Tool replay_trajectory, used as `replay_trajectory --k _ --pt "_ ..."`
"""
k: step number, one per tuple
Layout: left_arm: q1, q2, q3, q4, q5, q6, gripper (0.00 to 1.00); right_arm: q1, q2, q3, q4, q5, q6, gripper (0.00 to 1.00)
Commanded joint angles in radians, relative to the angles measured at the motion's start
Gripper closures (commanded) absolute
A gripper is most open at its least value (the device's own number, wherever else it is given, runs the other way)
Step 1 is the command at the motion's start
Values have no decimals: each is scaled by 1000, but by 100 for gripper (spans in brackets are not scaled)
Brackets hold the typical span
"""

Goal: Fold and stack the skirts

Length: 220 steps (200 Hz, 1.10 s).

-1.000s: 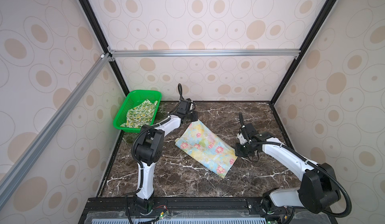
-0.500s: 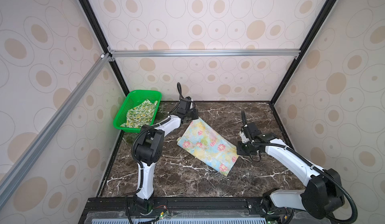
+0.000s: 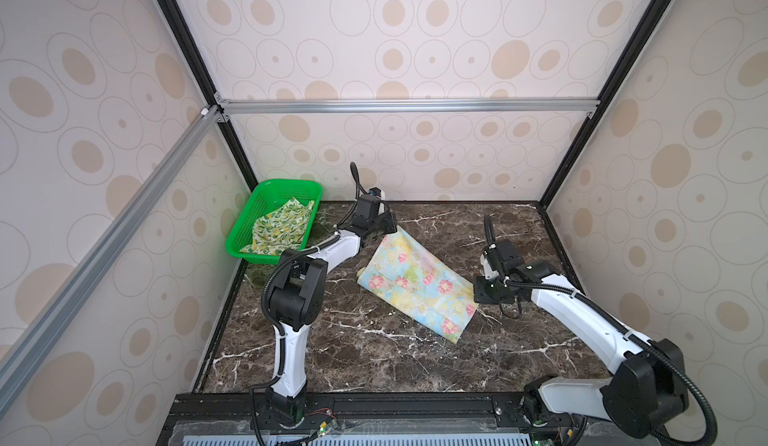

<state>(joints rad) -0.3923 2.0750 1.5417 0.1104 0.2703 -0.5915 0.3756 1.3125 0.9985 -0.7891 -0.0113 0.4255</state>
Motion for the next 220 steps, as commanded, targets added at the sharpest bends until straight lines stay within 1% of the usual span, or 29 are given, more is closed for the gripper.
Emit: replay_trajectory --k 1,22,37,55,75,101,130,158,183,187,193,194,198,204,211,216,220 --pt "6 57 35 100 13 -37 100 4 36 20 9 42 -13 100" --pt "6 79 41 128 17 -53 100 4 53 25 9 49 -17 100" --pt "6 66 33 136 11 -53 100 4 44 25 13 42 -17 100" --pt "7 57 37 133 6 -36 100 4 27 24 13 66 -18 100" --pt "6 66 42 142 13 -44 100 4 25 20 15 81 -24 100" --pt "5 72 8 228 30 -68 100 5 42 19 25 109 -21 100" --pt "4 131 56 242 51 -81 100 4 81 21 48 158 -29 100" --pt "2 190 87 269 48 -99 100 2 148 32 85 185 -40 100" --pt "3 247 119 294 62 -112 100 1 203 28 127 254 -32 100" --pt "3 260 128 294 68 -114 93 1 210 27 138 266 -33 100" --pt "2 277 141 292 74 -117 77 1 222 26 154 281 -35 100" --pt "3 280 145 292 75 -119 76 0 226 26 157 284 -34 100" --pt "3 289 154 292 77 -120 64 -1 235 24 169 296 -37 96" --pt "3 301 159 298 81 -124 53 -1 251 24 183 319 -37 89" --pt "3 307 161 306 80 -130 44 -3 267 30 194 342 -36 79" --pt "3 307 158 312 76 -134 41 -5 279 33 201 354 -34 69" --pt "5 308 155 319 74 -136 39 -7 288 36 208 361 -36 63"
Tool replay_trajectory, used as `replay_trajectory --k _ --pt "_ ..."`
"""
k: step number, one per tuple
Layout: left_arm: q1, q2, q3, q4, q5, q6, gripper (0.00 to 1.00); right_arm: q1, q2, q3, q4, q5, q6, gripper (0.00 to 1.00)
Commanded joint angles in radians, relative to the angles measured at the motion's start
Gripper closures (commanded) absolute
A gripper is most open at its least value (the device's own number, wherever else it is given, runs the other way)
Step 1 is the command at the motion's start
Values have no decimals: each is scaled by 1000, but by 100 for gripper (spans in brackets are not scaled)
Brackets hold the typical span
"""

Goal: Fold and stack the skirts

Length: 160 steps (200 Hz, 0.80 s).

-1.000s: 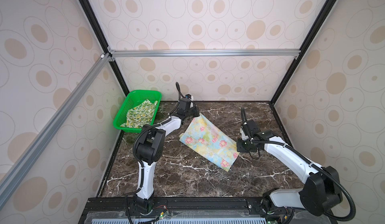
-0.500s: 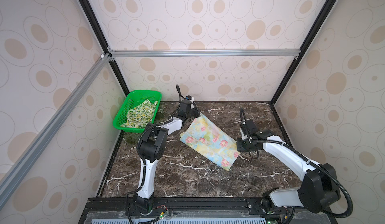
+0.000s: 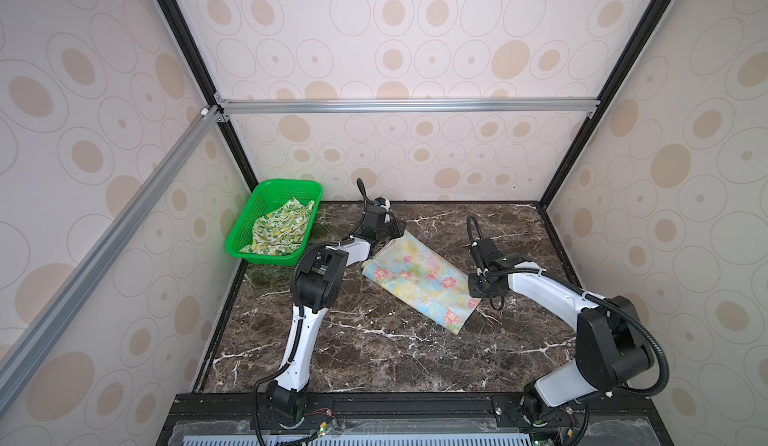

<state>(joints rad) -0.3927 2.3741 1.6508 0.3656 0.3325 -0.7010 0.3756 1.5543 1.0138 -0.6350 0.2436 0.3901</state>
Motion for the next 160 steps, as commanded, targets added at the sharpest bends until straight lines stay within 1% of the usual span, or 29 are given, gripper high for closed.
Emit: replay_trajectory --k 1,8,24,41,55,63,82,102,114,129,145,160 --pt "5 8 46 66 12 -27 39 -7 49 21 58 107 -2 62" --pt "7 2 36 76 10 -28 38 -12 60 24 67 118 -5 57" --pt "13 -31 6 84 -1 -21 37 -16 67 37 73 141 -14 51" --pt "19 -86 -44 87 -14 0 37 -15 52 48 60 149 -14 51" --pt "19 -136 -88 81 -21 24 38 -15 24 37 62 104 -16 51" --pt "17 -165 -115 75 -20 29 38 -15 9 26 65 67 -16 53" --pt "15 -227 -181 61 -8 28 43 -14 -9 -2 86 0 -17 60" --pt "1 -291 -274 65 10 4 49 -14 16 -18 125 -26 -18 72" --pt "-17 -327 -341 82 19 -18 52 -15 46 -15 157 -34 -18 82" --pt "-40 -361 -415 97 22 -43 53 -19 93 0 183 -69 -21 89" --pt "-70 -386 -476 102 20 -62 55 -20 134 17 198 -87 -23 93" --pt "-92 -405 -522 104 13 -66 56 -24 159 11 230 -89 -24 93"
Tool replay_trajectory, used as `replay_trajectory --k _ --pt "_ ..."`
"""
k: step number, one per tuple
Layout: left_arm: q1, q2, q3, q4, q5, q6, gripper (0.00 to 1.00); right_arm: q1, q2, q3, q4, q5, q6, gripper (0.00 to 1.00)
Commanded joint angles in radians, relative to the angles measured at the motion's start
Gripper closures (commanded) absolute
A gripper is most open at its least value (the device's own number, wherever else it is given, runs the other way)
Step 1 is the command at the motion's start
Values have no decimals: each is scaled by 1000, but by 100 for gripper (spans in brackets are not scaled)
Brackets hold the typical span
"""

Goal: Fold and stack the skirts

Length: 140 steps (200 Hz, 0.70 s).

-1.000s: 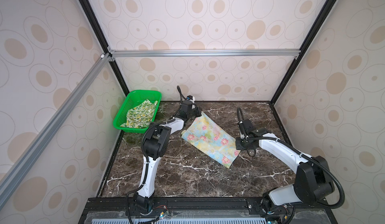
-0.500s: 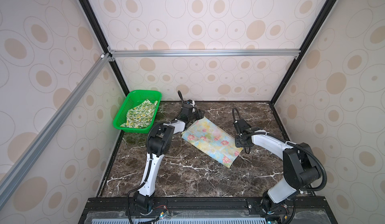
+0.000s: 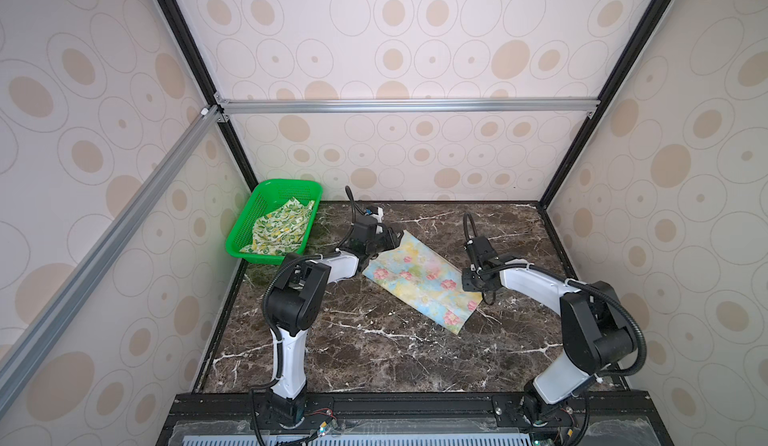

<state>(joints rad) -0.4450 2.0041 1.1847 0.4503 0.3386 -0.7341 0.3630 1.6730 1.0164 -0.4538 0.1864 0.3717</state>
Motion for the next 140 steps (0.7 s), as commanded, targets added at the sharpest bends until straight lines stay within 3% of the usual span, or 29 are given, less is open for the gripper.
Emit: replay_trajectory --k 1,80,140 --pt "-41 -37 -57 18 7 -33 56 -13 43 8 51 -33 -5 93" --pt "-54 -104 -100 -177 -84 60 57 -17 75 -81 75 -93 76 100" --pt "-22 -178 -81 -338 -189 166 58 91 -37 -150 -24 -80 201 100"
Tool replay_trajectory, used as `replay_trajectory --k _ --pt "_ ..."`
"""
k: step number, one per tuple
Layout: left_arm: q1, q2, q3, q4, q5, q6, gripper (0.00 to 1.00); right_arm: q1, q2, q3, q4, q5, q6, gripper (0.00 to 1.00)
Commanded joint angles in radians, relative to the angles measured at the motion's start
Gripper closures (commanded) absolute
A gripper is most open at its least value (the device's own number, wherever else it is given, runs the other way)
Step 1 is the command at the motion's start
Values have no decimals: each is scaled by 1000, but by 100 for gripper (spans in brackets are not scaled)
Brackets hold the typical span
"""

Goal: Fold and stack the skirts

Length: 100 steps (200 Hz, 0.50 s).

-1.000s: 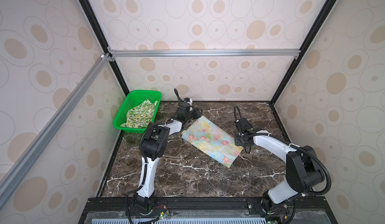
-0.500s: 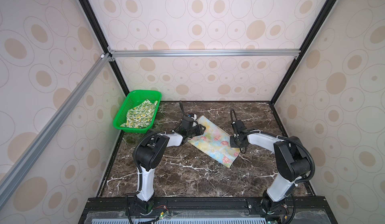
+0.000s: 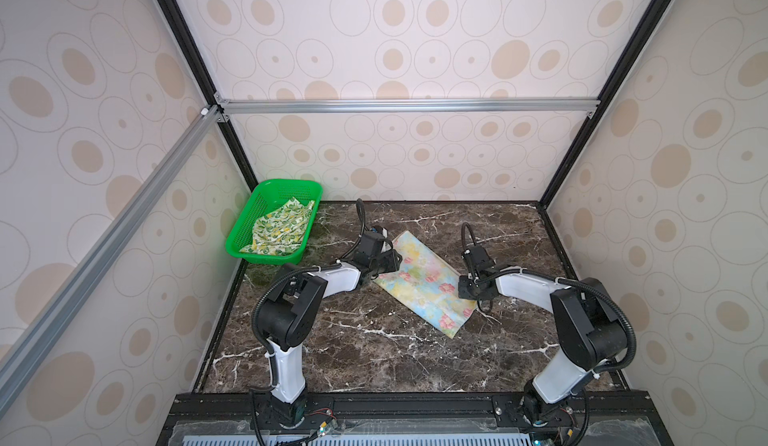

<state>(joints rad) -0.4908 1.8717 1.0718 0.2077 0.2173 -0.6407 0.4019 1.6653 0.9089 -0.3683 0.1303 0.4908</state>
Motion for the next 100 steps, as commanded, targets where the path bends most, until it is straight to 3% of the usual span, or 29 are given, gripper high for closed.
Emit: replay_trajectory --k 1,37,68,76,89,100 --pt "24 -47 32 -99 -70 75 58 54 -31 -43 -111 -24 85 100" --pt "33 -93 70 -187 -123 141 57 159 -41 -46 -111 -52 169 100" --pt "32 -113 83 -208 -97 148 57 198 -47 -14 -98 -115 187 100" --pt "31 -117 80 -203 -80 145 56 199 -70 -7 -111 -100 172 93" --pt "22 -124 69 -193 -58 142 54 197 -109 3 -131 -73 127 72" --pt "11 -124 61 -182 -39 145 51 181 -130 15 -151 -81 90 64"
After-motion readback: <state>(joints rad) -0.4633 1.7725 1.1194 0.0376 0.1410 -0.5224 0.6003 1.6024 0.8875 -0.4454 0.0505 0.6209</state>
